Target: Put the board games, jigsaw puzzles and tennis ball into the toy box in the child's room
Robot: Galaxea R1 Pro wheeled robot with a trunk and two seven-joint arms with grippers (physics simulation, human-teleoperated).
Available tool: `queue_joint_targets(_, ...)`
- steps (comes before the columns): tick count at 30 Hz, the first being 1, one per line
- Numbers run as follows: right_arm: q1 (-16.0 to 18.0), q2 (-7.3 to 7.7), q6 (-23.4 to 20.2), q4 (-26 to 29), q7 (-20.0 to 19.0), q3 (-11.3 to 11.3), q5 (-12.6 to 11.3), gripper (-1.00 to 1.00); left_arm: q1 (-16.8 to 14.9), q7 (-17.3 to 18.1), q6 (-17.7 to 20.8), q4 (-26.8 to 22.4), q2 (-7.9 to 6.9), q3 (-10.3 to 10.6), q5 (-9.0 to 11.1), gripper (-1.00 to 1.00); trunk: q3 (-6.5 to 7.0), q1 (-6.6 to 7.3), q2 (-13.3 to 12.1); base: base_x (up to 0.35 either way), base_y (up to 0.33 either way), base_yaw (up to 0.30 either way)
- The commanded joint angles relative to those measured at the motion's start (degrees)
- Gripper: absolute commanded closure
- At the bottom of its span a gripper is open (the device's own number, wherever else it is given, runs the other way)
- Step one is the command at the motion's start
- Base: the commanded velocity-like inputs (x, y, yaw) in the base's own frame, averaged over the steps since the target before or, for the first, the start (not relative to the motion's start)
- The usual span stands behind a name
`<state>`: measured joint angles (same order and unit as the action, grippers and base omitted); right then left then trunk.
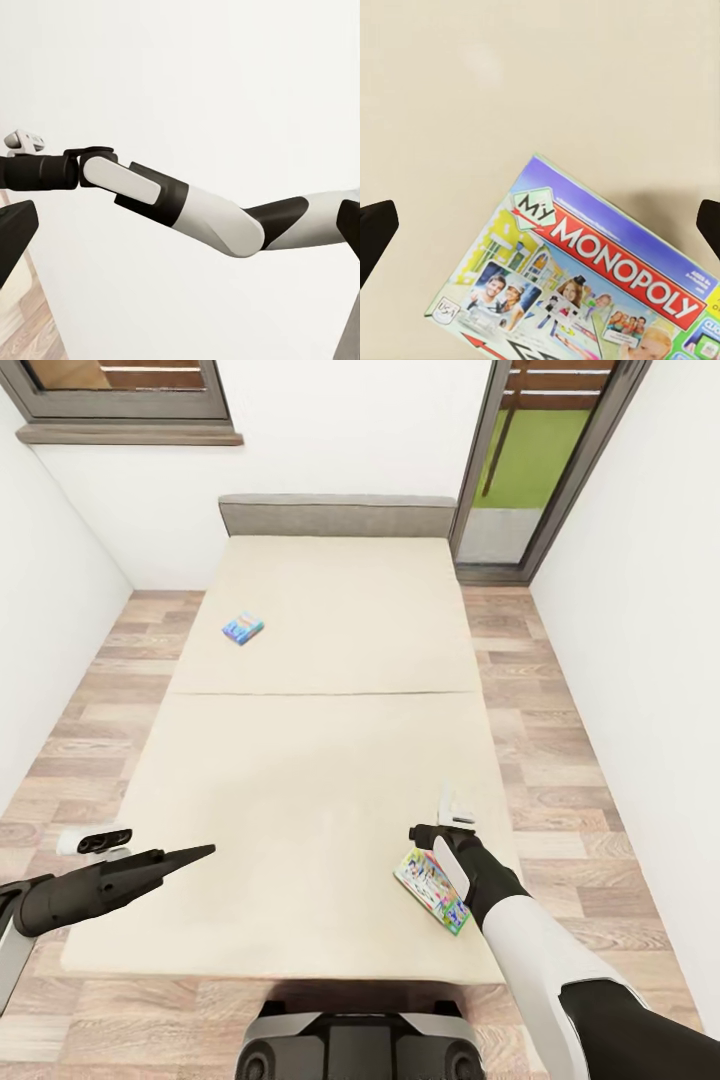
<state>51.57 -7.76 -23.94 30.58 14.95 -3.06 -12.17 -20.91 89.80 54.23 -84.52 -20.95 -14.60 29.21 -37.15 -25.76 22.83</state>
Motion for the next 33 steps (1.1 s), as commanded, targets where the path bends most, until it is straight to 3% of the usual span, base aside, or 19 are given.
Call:
queue_joint_targets(1, 0.0, 0.03, -0.2, 0.1, 0.5, -0.3, -0.6, -1.0, 0.0, 0.2, 0.6, 0.0, -0.03, 0.0, 0.0, -1.0, -0.17, -0.03, 0.1, 0.0, 0.0, 0.0)
queue_joint_targets(33, 1.7, -0.07, 2.9, 0.5, 0.5, -0.3, -0.5, -1.0, 0.0, 0.2, 0.6, 0.1, -0.06, 0.0, 0.1, -1.0, -3.18, -0.03, 0.1, 0.0, 0.0, 0.0)
